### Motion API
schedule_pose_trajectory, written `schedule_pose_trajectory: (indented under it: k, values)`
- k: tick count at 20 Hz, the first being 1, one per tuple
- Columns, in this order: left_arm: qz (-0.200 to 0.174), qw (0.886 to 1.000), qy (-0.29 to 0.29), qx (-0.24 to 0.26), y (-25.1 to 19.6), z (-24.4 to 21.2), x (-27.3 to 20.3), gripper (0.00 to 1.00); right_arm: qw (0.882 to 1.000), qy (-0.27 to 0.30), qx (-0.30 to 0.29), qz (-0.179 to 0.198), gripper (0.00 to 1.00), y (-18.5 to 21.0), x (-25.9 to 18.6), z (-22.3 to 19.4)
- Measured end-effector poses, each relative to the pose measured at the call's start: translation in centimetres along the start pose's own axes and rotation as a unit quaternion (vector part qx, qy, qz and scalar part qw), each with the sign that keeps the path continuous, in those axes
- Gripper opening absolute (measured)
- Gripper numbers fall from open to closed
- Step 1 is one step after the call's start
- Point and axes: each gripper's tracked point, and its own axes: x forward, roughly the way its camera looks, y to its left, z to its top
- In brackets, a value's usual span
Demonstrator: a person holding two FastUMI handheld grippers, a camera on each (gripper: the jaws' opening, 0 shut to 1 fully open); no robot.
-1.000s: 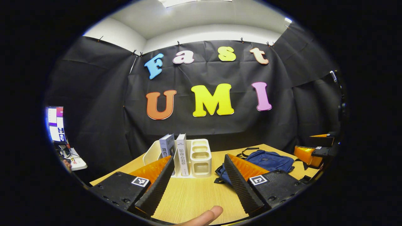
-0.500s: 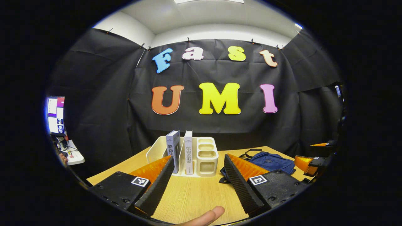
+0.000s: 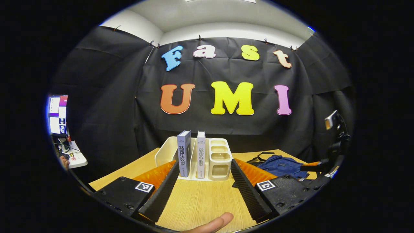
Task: Open the schoolbag, grab two books from the bookshelf and put them into the schoolbag.
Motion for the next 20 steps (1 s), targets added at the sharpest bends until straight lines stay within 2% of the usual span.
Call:
schedule_pose_trajectory:
  k: [3,9,10,12,16,20]
  values:
    - [0.002,1.0,-0.003,0.002,0.2,0.1,0.1,0.99,0.999,0.023,-0.029,0.009,0.92,2.1,2.5,-1.1]
    - [0.003,1.0,0.013,0.007,0.4,-1.0,0.7,0.99,0.996,0.061,-0.055,0.043,0.98,6.9,5.0,-2.3]
    - [0.003,1.0,0.015,0.008,0.4,-1.2,0.9,0.99,0.995,0.064,-0.065,0.042,0.95,7.4,5.4,-2.5]
    - [0.002,1.0,0.019,0.012,0.4,-1.4,1.0,0.99,0.993,0.077,-0.088,0.028,0.95,7.8,6.4,-3.2]
    - [-0.001,1.0,0.018,0.017,0.3,-1.5,1.2,0.99,0.986,0.088,-0.141,-0.025,0.98,7.5,8.7,-3.7]
    - [0.001,1.0,0.028,0.008,0.5,-2.1,1.6,0.99,0.978,0.081,-0.184,-0.052,0.94,7.6,9.8,-3.4]
